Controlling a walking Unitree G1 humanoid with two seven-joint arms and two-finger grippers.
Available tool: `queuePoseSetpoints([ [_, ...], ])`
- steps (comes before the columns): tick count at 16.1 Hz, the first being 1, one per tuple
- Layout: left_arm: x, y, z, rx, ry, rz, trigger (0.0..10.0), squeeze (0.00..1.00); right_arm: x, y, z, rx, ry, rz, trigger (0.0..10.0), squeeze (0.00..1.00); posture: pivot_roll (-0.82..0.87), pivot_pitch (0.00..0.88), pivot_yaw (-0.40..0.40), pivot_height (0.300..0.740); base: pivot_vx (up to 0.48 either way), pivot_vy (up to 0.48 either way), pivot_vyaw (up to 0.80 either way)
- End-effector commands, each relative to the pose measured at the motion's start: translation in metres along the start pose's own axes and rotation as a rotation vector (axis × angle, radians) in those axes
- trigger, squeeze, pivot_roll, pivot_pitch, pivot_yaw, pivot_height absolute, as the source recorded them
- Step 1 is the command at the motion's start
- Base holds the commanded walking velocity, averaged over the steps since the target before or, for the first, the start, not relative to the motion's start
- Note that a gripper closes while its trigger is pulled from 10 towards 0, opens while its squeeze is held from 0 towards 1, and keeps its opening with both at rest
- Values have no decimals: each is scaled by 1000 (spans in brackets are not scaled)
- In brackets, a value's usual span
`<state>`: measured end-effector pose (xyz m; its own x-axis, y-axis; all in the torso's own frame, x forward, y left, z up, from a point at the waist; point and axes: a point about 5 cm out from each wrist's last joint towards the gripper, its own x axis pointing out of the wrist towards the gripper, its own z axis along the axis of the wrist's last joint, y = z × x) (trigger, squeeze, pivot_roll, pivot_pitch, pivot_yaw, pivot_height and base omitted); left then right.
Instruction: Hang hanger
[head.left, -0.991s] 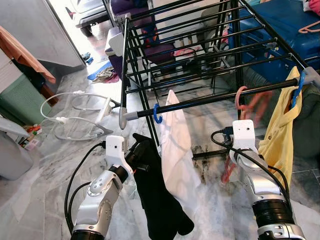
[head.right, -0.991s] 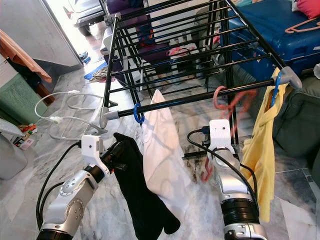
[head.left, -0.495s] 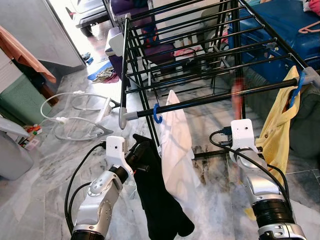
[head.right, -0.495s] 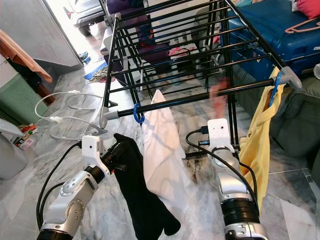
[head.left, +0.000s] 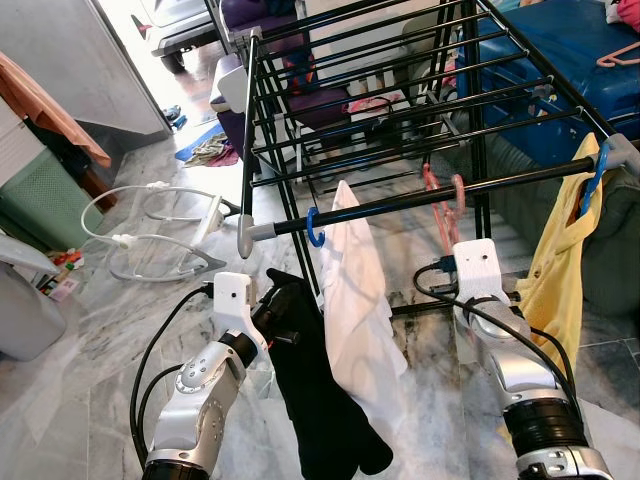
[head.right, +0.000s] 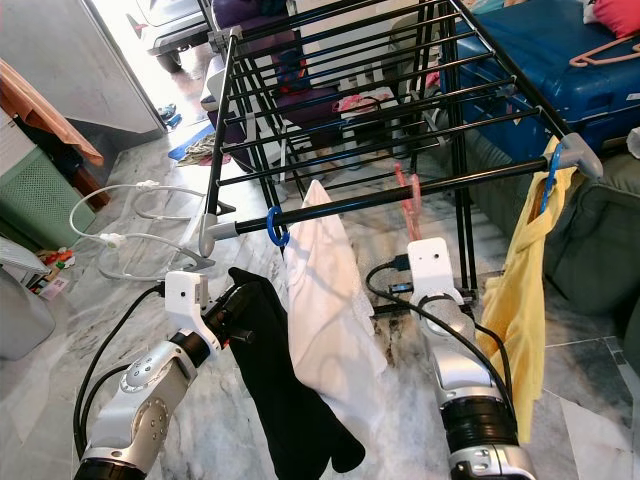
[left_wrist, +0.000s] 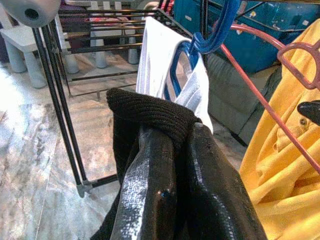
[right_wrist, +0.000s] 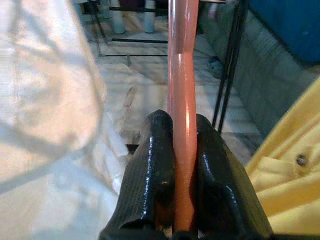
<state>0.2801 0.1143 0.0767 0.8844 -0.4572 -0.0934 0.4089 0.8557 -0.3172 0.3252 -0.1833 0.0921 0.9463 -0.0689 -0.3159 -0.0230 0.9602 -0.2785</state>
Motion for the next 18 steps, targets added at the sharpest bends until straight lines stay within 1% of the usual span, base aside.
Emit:
queuePoseSetpoints([
  [1, -1, 9, 4, 28, 1, 32, 10000, 0, -5, 11, 11, -21, -71, 55, 0, 0, -238, 0, 257, 740, 0, 0, 0],
  [3, -1, 11, 3, 38, 9, 56, 10000, 0, -11, 8, 12, -27, -101, 55, 0, 0, -242, 0, 256, 740, 0, 0, 0],
  [4, -1, 13, 2, 44, 14, 87, 10000, 0, -19, 3, 11, -13, -132, 49, 0, 0, -244, 0, 250, 740, 0, 0, 0],
  [5, -1, 14, 1, 47, 16, 103, 10000, 0, -25, 0, 8, -10, -143, 49, 2627, 0, -246, 0, 245, 740, 0, 0, 0],
  [6, -1, 14, 1, 49, 16, 109, 10000, 0, -28, -1, 6, -8, -143, 47, 5608, 0, -246, 0, 245, 740, 0, 0, 0],
  [7, -1, 15, -1, 59, 19, 135, 10000, 0, -39, -4, -9, -3, -123, 51, 10000, 0, -249, 0, 240, 740, 0, 0, 0],
  [9, -1, 16, -2, 74, 26, 155, 10000, 0, -51, -5, -27, -20, -97, 68, 10000, 0, -251, 0, 233, 740, 0, 0, 0],
  [12, -1, 18, -3, 90, 32, 187, 10000, 0, -61, -2, -39, -31, -78, 93, 10000, 0, -252, 0, 229, 740, 0, 0, 0],
  [18, -1, 18, -4, 106, 44, 192, 10000, 0, -62, 2, -40, -24, -76, 115, 10000, 0, -249, 0, 229, 740, 0, 0, 0],
])
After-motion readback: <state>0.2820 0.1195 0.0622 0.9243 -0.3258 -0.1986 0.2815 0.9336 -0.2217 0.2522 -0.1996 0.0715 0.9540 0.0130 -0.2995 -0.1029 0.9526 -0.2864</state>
